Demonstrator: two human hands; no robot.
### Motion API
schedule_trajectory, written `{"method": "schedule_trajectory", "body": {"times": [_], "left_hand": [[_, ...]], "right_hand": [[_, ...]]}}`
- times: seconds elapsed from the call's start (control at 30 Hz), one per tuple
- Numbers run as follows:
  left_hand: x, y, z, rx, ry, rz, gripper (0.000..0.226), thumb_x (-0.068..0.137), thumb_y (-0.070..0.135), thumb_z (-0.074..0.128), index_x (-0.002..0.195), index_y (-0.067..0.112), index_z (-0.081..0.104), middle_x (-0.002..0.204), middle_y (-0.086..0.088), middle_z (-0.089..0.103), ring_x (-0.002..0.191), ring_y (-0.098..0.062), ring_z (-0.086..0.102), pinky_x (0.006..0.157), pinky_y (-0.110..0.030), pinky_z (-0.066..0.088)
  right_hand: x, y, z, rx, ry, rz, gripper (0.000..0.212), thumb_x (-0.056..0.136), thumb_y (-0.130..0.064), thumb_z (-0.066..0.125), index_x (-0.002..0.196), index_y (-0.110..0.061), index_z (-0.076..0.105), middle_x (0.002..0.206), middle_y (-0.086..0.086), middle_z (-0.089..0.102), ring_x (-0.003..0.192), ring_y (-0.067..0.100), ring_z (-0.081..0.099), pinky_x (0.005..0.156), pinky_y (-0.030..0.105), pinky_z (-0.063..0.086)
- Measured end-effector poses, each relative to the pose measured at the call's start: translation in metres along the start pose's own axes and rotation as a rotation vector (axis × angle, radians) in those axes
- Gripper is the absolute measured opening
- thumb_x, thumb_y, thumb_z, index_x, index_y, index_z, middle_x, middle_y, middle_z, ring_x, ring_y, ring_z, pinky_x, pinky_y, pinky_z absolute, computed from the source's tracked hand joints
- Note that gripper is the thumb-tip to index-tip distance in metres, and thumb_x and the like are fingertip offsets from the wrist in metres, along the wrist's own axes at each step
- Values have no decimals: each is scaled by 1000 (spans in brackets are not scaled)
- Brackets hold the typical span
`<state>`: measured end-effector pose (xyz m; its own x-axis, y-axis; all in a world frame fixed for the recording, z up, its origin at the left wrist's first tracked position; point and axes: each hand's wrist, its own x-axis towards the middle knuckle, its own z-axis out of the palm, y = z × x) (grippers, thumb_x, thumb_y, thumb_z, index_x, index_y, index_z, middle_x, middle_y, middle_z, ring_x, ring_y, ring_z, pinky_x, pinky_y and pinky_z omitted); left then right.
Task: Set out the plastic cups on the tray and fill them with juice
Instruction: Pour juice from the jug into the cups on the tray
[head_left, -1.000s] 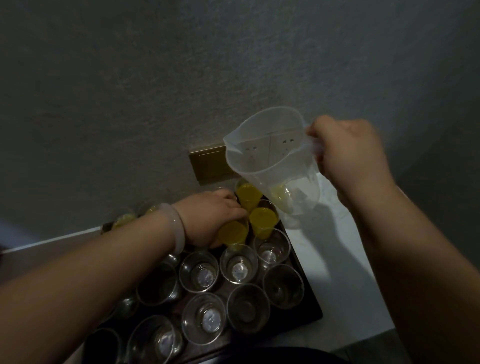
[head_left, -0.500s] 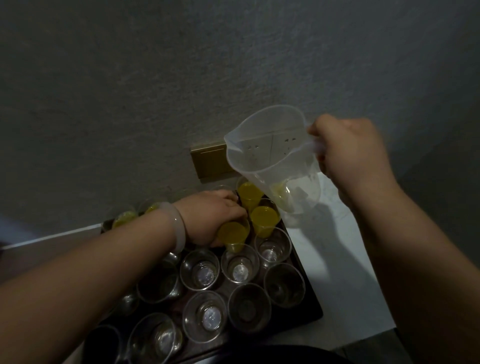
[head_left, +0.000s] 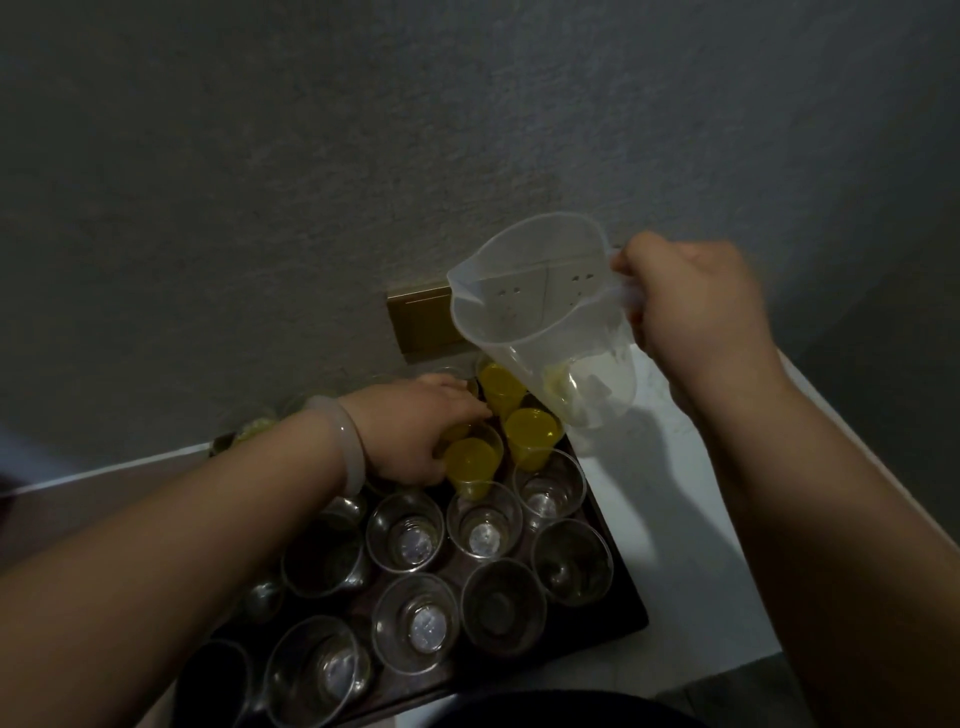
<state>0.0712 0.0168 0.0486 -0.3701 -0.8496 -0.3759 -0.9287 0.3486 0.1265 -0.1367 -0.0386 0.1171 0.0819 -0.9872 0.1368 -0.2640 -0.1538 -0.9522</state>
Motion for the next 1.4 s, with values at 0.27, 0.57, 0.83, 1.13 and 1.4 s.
{"method": "schedule_trajectory", "body": {"times": [0.27,0.57,0.83,1.13,1.4], "left_hand": [[-37,-7,-15,-259,386,-180,51,90,19,57,139,21,45,136,-1,52,123,-16,48,98,-25,37],[-92,-2,24,-357,820,-395,28,87,21,59,114,17,65,98,4,64,93,-13,60,80,-23,42],[-139,-2,53,-374,795,-534,27,87,23,55,109,12,67,100,-5,67,94,-20,60,79,-25,42],[-177,5,61,-435,851,-715,19,81,9,57,97,9,69,91,-5,68,85,-21,59,65,-20,32],[-225,9,78,-398,866,-749,19,86,20,57,102,17,67,93,2,65,87,-14,59,70,-22,39]], "right_hand": [[-18,-4,13,45,58,-39,39,74,-31,50,60,4,42,55,15,34,55,28,31,51,55,36],[-58,-23,45,208,51,3,31,71,-35,50,51,-11,56,53,10,41,55,25,36,54,46,34],[-106,-24,86,297,-90,40,41,84,-35,50,46,-20,53,46,-2,44,47,14,42,52,34,35],[-128,-35,116,368,-277,104,44,89,-37,49,47,-25,57,48,-5,47,48,11,44,53,31,38],[-153,-54,137,527,-335,132,37,96,-26,46,62,-18,57,49,-4,46,44,8,42,45,23,35]]}}
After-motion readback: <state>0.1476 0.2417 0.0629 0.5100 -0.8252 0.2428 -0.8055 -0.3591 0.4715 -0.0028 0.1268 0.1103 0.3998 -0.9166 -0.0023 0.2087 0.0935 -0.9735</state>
